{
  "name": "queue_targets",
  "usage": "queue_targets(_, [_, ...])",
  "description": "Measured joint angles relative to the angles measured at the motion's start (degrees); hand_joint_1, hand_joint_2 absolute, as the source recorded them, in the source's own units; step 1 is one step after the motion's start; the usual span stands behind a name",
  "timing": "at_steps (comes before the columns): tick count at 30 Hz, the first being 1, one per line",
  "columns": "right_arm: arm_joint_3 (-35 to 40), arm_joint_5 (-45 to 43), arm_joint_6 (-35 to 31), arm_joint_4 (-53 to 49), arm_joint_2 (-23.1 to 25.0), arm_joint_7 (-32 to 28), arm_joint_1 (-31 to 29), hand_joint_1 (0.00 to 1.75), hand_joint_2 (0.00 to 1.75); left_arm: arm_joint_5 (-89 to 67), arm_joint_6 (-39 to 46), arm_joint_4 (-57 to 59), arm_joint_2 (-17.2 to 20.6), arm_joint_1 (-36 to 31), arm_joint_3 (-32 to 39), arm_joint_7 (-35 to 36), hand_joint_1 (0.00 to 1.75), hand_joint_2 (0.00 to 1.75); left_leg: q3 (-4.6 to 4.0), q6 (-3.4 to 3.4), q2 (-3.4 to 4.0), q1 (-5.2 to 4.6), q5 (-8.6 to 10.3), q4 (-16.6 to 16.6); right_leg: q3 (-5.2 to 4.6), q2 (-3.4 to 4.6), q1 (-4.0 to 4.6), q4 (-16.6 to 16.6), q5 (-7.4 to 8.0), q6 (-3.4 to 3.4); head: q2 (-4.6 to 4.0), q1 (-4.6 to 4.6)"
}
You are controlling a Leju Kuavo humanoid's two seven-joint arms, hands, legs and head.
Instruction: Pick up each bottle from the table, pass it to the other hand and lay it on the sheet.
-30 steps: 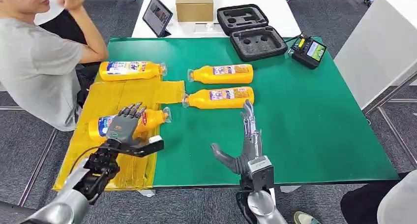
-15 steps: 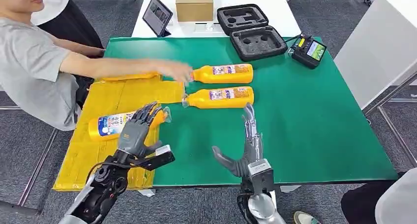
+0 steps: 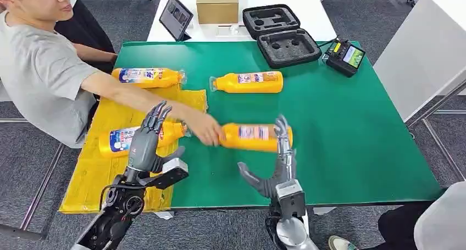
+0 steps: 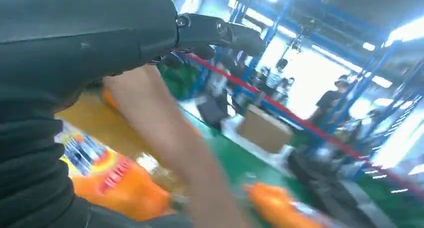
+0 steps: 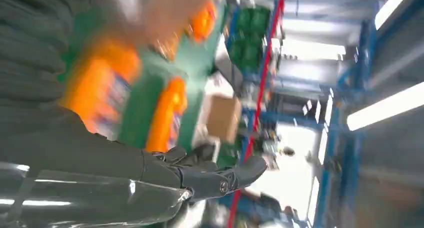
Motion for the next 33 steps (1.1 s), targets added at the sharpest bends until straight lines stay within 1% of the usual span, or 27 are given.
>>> queue_targets(3, [0.65,0.96,-4.02,-4.13,-0.31,0.00,1.57,0.00,0.00,9.54,-1.86,-4.22,-0.90,2.90,-1.05,-4.30,0.00,1.75,0.00,0.01,0.00,-0.01,-0.04,0.00,0.00,0.00,0.00,-0.01,-0.01,0.00,0.00,-0.02])
queue_targets(6, [0.68,-0.48,-4.58,-6.51,-0.31,0.00,3.25,0.00,0.00,13.69,-2.31,-6.86,-1.84,5.40,-2.62,-5.46,0.00,1.75,-0.01,-0.03,-0.01,-0.01,-0.10,-0.01,-0.01,0.00,0.00,-0.03,-0.04,0.00,0.00,-0.02])
queue_targets(10, [0.57,-4.18,-4.67,-7.06,-0.20,0.00,4.94,0.00,0.00,17.63,-2.16,-7.34,-2.12,6.62,-4.46,-6.57,0.00,1.75,0.00,-0.01,0.00,0.00,-0.13,-0.01,-0.01,0.00,0.00,-0.04,-0.04,0.00,0.00,-0.02])
queue_targets(11, [0.41,-4.88,-4.49,-7.06,-0.06,0.00,5.39,0.00,1.75,18.55,-2.18,-7.34,-2.12,7.03,-4.83,-6.90,0.00,1.75,0.01,-0.01,0.00,0.00,-0.13,-0.01,-0.01,0.00,0.00,-0.03,-0.04,0.00,0.00,-0.02])
queue_targets(14, [-0.77,-6.19,-4.15,-6.35,0.94,0.00,6.16,0.00,1.75,21.34,-2.09,-7.32,-2.12,7.75,-5.84,-8.21,0.00,1.75,0.01,-0.02,0.00,0.00,-0.12,-0.01,0.00,0.00,0.01,-0.03,-0.03,0.00,0.00,-0.02])
queue_targets(19, [-3.95,-4.20,-4.71,-4.41,3.91,0.02,6.38,0.00,1.75,25.20,-0.48,-7.19,-2.27,8.32,-7.36,-8.87,0.00,1.75,0.02,-0.03,0.00,0.01,-0.10,-0.01,0.00,0.00,0.01,-0.03,-0.03,0.00,0.00,-0.02])
queue_targets(21, [-4.55,-2.55,-4.71,-4.26,4.35,0.02,6.52,0.00,1.75,26.93,0.55,-7.38,-2.27,8.53,-8.37,-8.93,0.00,1.75,0.01,-0.03,0.00,0.01,-0.10,-0.01,0.00,0.00,0.01,-0.03,-0.03,0.00,0.00,-0.02])
queue_targets(24, [-5.73,6.49,-4.74,-4.89,4.48,0.02,7.16,0.00,1.75,29.19,2.43,-8.39,-2.25,8.77,-9.95,-9.07,0.00,1.75,0.00,-0.01,0.00,-0.01,-0.11,-0.01,0.00,0.00,-0.01,-0.03,-0.03,0.00,0.00,-0.02])
queue_targets(26, [-7.72,14.06,-4.74,-5.90,5.03,0.00,7.55,0.00,1.75,30.21,3.20,-9.62,-2.25,9.30,-10.51,-9.11,0.00,1.75,0.00,0.00,0.00,-0.01,-0.13,-0.01,0.00,0.00,-0.01,-0.03,-0.04,0.00,0.00,-0.02])
queue_targets(30, [-11.12,23.26,-4.78,-6.47,5.73,0.00,7.84,0.00,1.75,30.76,3.54,-11.56,-2.25,10.07,-11.21,-9.11,0.00,1.75,0.00,0.00,-0.01,-0.01,-0.13,-0.01,0.00,0.00,-0.01,-0.04,-0.04,0.00,0.00,-0.02])
queue_targets(33, [-13.03,28.16,-4.78,-6.47,6.23,0.00,8.38,0.00,1.75,31.09,4.05,-12.89,-2.25,10.25,-11.85,-9.15,0.00,1.75,0.01,0.00,0.00,-0.01,-0.13,-0.01,0.00,0.00,0.00,-0.04,-0.03,0.00,0.00,-0.02])
